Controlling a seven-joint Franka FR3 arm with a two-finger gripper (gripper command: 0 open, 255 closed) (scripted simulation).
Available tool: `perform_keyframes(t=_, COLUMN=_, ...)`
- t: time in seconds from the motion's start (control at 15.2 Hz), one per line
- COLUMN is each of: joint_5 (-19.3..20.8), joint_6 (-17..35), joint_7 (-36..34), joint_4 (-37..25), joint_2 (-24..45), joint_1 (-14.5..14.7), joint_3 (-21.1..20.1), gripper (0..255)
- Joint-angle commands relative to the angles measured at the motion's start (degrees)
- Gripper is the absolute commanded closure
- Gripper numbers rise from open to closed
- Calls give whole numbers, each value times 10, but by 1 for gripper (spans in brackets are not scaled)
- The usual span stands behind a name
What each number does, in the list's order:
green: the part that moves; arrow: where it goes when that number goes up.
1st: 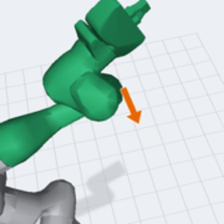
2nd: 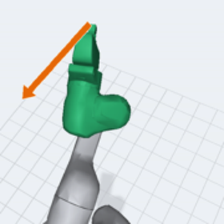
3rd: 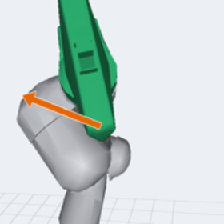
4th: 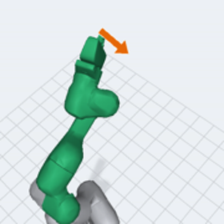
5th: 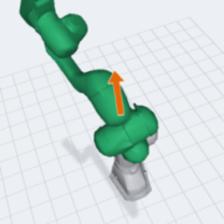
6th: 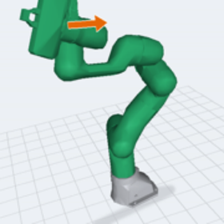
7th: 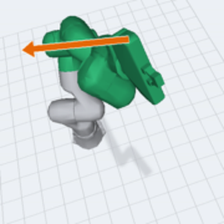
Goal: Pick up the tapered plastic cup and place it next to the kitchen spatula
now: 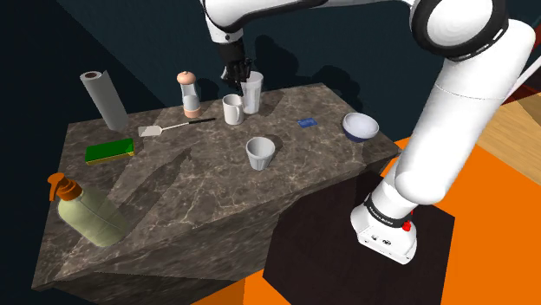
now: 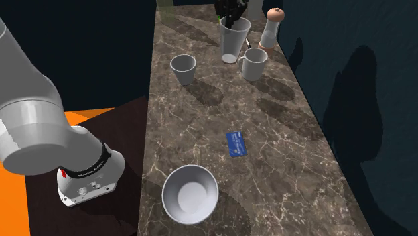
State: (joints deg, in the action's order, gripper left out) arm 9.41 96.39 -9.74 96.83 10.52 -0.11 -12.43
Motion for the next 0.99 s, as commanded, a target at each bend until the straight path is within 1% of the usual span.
perform_keyframes(t=0.0, joint_5=8, joint_6=-9, joint_7=-12, joint_4=-54, joint_2=47, joint_1=9, joint_3=-3, gripper=255)
perform_keyframes(t=0.2, joint_5=22, joint_6=-32, joint_7=-28, joint_4=-149, joint_2=123, joint_1=29, joint_3=-6, gripper=255)
perform_keyframes(t=0.33, joint_5=31, joint_6=-53, joint_7=-36, joint_4=-223, joint_2=178, joint_1=44, joint_3=-6, gripper=255)
perform_keyframes(t=0.4, joint_5=35, joint_6=-66, joint_7=-39, joint_4=-265, joint_2=208, joint_1=52, joint_3=-5, gripper=255)
perform_keyframes(t=0.46, joint_5=42, joint_6=-92, joint_7=-42, joint_4=-342, joint_2=260, joint_1=67, joint_3=-4, gripper=255)
perform_keyframes(t=0.92, joint_5=43, joint_6=-38, joint_7=-49, joint_4=-286, joint_2=259, joint_1=63, joint_3=-2, gripper=255)
